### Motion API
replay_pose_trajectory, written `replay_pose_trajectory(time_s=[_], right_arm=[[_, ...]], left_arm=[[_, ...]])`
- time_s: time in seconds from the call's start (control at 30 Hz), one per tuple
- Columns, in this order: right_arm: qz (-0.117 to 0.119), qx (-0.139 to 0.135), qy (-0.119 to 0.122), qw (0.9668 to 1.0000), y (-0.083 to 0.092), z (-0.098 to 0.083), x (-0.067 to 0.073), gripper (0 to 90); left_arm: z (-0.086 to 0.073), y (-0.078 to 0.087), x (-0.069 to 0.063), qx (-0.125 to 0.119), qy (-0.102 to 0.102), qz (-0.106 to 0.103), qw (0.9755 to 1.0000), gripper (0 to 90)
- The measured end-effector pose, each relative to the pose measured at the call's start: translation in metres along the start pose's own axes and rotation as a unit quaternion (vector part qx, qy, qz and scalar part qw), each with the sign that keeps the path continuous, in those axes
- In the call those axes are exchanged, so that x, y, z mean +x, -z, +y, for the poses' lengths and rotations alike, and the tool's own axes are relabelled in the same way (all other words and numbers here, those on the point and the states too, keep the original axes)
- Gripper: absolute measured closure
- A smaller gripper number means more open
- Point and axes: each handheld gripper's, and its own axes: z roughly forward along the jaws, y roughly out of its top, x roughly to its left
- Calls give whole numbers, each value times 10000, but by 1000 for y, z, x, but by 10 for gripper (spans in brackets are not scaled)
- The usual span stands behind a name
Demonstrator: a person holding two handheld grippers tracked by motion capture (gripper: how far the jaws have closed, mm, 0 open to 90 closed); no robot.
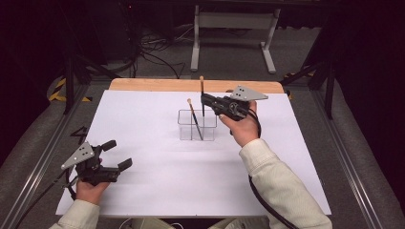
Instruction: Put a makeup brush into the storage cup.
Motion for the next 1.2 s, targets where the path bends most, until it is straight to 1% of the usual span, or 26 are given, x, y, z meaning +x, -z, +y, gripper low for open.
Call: replay_pose_trajectory(time_s=[0.13,0.27,0.43,0.63,0.77,1.03,1.2], right_arm=[[1,-55,-2,10000,-6,-5,-1,839],[1,-109,-63,9999,-12,-11,-2,839],[8,-19,-133,9999,-19,-21,-4,839],[-29,13,-276,9996,-20,-31,-8,839],[-31,28,-324,9995,-20,-35,-9,839],[10,90,-464,9989,-21,-42,-9,839],[52,159,-511,9986,-23,-48,-7,839]], left_arm=[[0,0,1,14,15,-1,10000,1],[0,0,0,11,9,-7,10000,1],[-1,0,1,-2,30,-3,10000,1],[0,0,0,5,29,-13,10000,1],[0,0,0,1,28,-6,10000,1],[0,0,0,-1,24,-6,10000,1],[0,0,0,3,22,-8,10000,1]])
